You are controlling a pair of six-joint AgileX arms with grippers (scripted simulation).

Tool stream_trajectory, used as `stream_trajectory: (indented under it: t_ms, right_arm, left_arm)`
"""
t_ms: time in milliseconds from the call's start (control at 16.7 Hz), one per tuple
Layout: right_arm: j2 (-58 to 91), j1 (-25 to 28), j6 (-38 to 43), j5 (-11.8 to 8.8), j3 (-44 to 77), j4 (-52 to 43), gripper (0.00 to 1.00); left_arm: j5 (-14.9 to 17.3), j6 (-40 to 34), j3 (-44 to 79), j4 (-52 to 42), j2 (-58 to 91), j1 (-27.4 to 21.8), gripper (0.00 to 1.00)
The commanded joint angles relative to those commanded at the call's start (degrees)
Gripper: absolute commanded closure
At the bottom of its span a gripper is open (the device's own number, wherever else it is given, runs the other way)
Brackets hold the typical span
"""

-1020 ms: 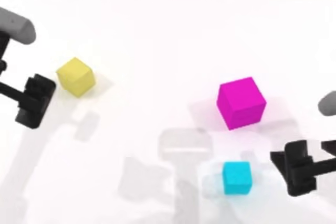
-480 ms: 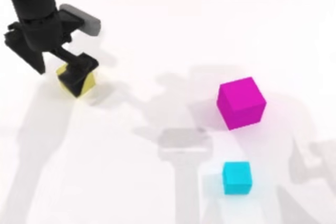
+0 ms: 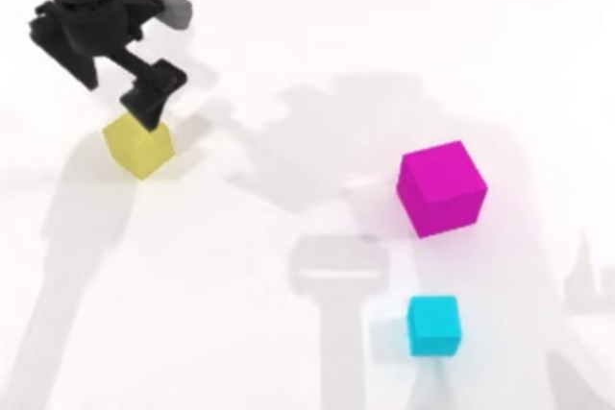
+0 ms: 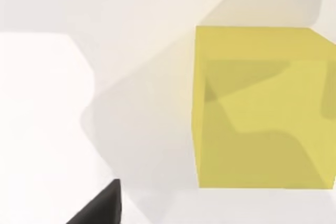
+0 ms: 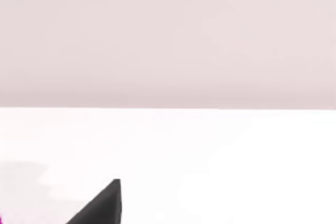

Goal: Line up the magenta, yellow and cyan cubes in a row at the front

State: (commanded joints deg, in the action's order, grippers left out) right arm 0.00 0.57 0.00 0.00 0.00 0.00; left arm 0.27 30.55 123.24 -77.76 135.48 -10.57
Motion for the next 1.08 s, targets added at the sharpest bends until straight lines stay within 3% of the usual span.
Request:
stream_trajectory:
  t_ms: [420,840,1080]
  right_arm:
    - [0.0,0.0,0.0,0.0,0.0,0.0,0.0]
    - [0.0,0.0,0.0,0.0,0.0,0.0,0.0]
    - [0.0,0.0,0.0,0.0,0.0,0.0,0.0]
  left_arm:
    - [0.01,-0.12,-1.02,0.91,-0.03,-0.21,0.0]
    - [0.03,0.07,-12.67,15.8,2.77,0.05,0.0]
    - [0.04,0.13,-14.72,18.05,3.33,0.09,0.0]
